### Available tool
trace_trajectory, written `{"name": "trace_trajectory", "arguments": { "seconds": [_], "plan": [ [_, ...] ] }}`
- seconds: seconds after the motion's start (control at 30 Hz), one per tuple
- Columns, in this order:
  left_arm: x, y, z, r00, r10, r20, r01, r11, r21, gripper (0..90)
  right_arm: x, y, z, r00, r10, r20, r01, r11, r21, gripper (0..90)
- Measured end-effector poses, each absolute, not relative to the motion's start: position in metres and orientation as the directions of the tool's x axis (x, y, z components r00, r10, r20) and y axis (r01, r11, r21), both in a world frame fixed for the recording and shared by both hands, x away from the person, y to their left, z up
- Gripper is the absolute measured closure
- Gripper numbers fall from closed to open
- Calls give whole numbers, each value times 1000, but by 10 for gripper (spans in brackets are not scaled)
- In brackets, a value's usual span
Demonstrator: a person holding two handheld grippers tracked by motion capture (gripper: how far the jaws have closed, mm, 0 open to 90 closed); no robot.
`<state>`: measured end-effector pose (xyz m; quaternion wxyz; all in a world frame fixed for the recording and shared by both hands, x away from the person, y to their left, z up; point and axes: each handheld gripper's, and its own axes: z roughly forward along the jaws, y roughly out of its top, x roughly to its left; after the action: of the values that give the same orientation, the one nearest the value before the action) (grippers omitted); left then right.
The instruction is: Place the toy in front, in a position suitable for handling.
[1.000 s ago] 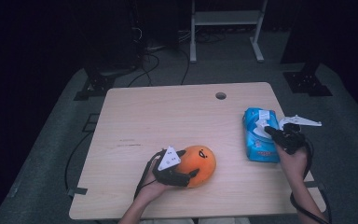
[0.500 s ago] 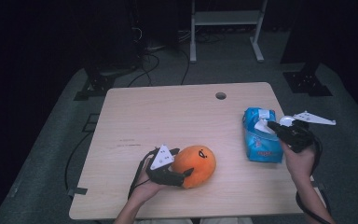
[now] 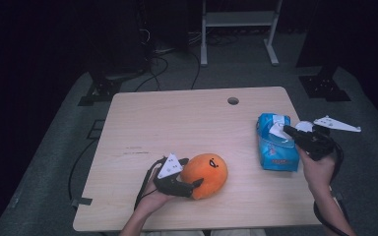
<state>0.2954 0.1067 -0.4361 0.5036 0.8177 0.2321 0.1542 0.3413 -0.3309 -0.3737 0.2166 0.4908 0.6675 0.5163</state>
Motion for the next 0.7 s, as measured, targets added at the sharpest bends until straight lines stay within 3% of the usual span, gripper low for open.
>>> {"name": "trace_trajectory", "arguments": {
  "seconds": [0.27, 0.7],
  "plan": [
    [297, 108, -438, 843, 539, 1, 237, -372, 898, 160, 332, -326, -355, -487, 840, 240, 375, -47, 926, 873],
    [297, 108, -441, 842, 539, -11, 244, -364, 899, 159, 274, -251, -317, -737, 659, 152, 270, 81, 959, 871]
  ]
}}
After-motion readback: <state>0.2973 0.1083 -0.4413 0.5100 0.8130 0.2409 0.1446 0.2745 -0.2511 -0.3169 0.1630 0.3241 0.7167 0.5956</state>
